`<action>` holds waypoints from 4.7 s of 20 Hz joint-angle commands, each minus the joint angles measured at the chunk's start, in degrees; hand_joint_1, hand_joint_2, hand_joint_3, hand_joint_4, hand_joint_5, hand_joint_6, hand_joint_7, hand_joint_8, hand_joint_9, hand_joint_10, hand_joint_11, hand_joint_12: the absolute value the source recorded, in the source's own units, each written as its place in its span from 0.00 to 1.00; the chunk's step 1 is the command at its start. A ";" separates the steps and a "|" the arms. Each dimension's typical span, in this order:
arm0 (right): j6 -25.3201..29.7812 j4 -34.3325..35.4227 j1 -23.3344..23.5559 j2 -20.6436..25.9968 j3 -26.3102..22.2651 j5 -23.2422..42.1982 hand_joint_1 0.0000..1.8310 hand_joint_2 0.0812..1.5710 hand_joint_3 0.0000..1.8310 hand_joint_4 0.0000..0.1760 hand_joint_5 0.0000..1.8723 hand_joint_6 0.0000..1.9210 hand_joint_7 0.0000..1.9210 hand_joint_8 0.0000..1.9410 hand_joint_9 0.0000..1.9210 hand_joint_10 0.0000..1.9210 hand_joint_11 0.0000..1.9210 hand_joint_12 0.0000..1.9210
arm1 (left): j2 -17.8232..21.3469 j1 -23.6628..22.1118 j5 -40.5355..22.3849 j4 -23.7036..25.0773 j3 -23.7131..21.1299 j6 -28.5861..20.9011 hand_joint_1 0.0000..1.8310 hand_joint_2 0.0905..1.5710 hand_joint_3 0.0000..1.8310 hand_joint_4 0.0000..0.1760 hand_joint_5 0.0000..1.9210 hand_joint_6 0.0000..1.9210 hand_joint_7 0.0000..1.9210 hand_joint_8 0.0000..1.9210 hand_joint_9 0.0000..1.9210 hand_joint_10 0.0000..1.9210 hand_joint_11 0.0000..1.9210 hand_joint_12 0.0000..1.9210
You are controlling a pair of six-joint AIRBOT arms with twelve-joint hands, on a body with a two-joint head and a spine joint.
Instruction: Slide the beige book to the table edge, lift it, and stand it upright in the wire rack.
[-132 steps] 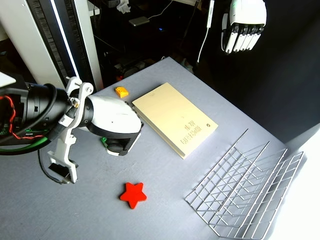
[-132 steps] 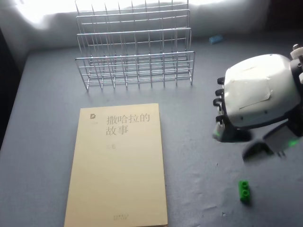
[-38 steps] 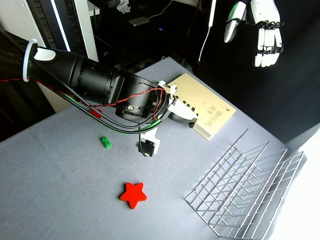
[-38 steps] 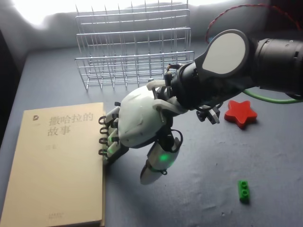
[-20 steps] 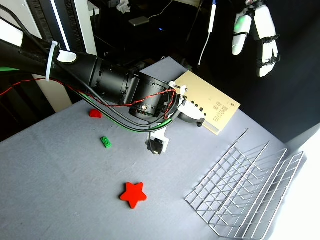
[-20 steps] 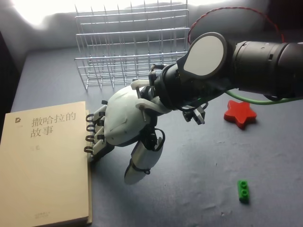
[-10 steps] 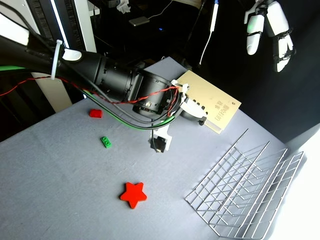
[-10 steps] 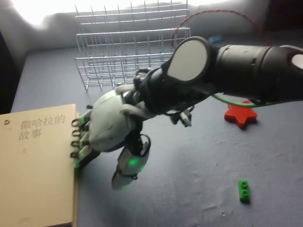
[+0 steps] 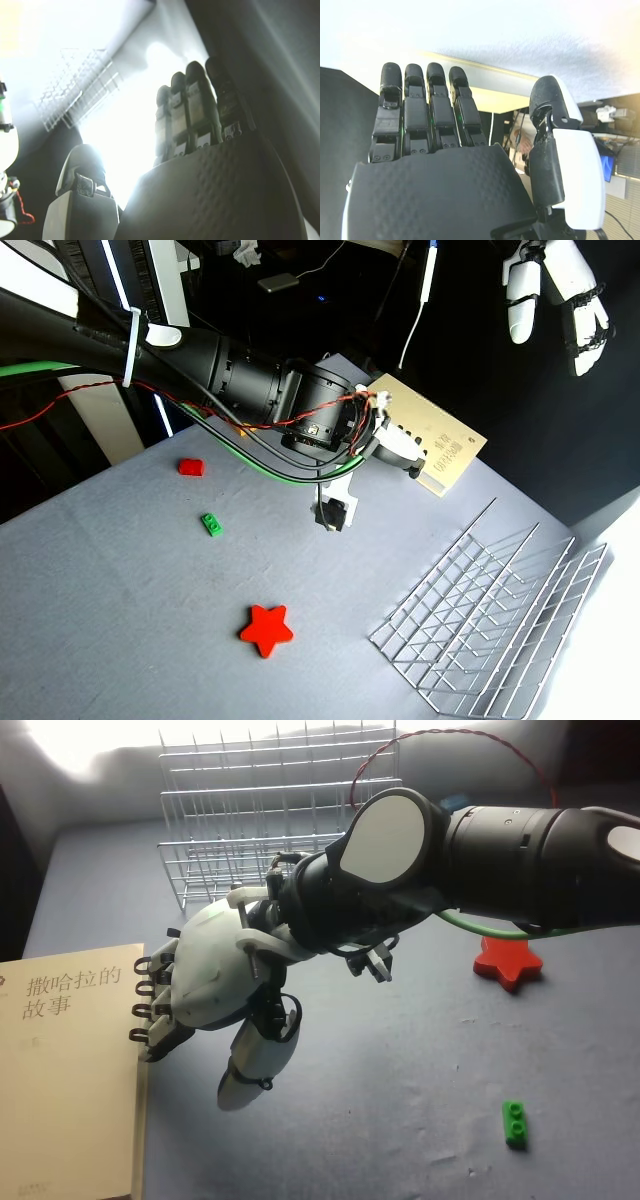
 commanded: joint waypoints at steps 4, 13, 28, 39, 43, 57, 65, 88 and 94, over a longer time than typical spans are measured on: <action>0.72 2.19 0.83 -0.40 0.01 -2.60 0.11 0.74 0.00 0.00 0.12 0.00 0.12 0.00 0.11 0.00 0.00 0.30 | 0.98 -0.58 -5.07 -1.71 -0.07 0.38 0.21 0.70 0.00 0.00 0.15 0.00 0.16 0.00 0.14 0.00 0.00 0.32; 2.07 2.19 0.80 -1.27 0.12 -4.06 0.11 0.74 0.00 0.00 0.13 0.00 0.13 0.00 0.12 0.00 0.00 0.32 | 1.08 -0.54 -5.06 -1.61 -0.39 0.42 0.33 0.64 0.00 0.00 0.15 0.00 0.16 0.00 0.14 0.00 0.00 0.33; 2.78 2.53 0.76 -2.26 0.02 -3.91 0.12 0.73 0.00 0.00 0.14 0.00 0.13 0.00 0.12 0.00 0.00 0.33 | 0.63 -0.01 3.32 -8.39 -1.41 0.37 0.45 0.63 0.00 0.00 0.14 0.00 0.15 0.00 0.14 0.00 0.00 0.36; 1.28 3.88 -0.03 1.70 -2.61 -2.44 0.13 0.74 0.00 0.00 0.13 0.00 0.13 0.00 0.12 0.00 0.00 0.33 | -1.94 0.16 26.35 -21.36 -1.56 -11.11 0.48 0.61 0.00 0.00 0.14 0.00 0.16 0.00 0.16 0.00 0.00 0.40; 0.06 2.89 0.34 8.75 -6.35 -0.81 0.13 0.74 0.00 0.00 0.13 0.00 0.13 0.00 0.12 0.00 0.00 0.33 | -2.94 0.28 30.46 -26.95 -1.93 -11.15 0.48 0.61 0.00 0.00 0.14 0.00 0.16 0.00 0.16 0.00 0.00 0.40; 4.00 2.61 8.87 35.48 -26.66 3.11 0.13 0.73 0.00 0.00 0.15 0.00 0.14 0.00 0.12 0.00 0.00 0.34 | -12.75 3.94 28.71 -39.27 5.29 -11.82 0.47 0.61 0.00 0.00 0.13 0.00 0.14 0.00 0.14 0.00 0.00 0.35; -0.49 12.04 8.97 45.31 -31.46 5.58 0.11 0.74 0.00 0.00 0.12 0.00 0.12 0.00 0.12 0.00 0.00 0.34 | -16.11 5.59 27.20 -41.29 8.86 -11.82 0.45 0.62 0.00 0.00 0.11 0.00 0.13 0.00 0.14 0.00 0.00 0.39; -14.14 26.10 6.73 52.61 -34.39 12.17 0.13 0.74 0.00 0.00 0.14 0.00 0.13 0.00 0.13 0.00 0.00 0.37 | -20.87 7.97 25.61 -45.57 10.91 -11.83 0.44 0.62 0.00 0.00 0.13 0.00 0.15 0.00 0.15 0.00 0.00 0.36; -19.82 29.93 4.13 55.76 -35.45 14.32 0.13 0.74 0.00 0.00 0.14 0.00 0.13 0.00 0.13 0.00 0.00 0.37 | -21.97 8.54 25.48 -45.57 10.87 -11.83 0.44 0.62 0.00 0.00 0.13 0.00 0.15 0.00 0.15 0.00 0.00 0.36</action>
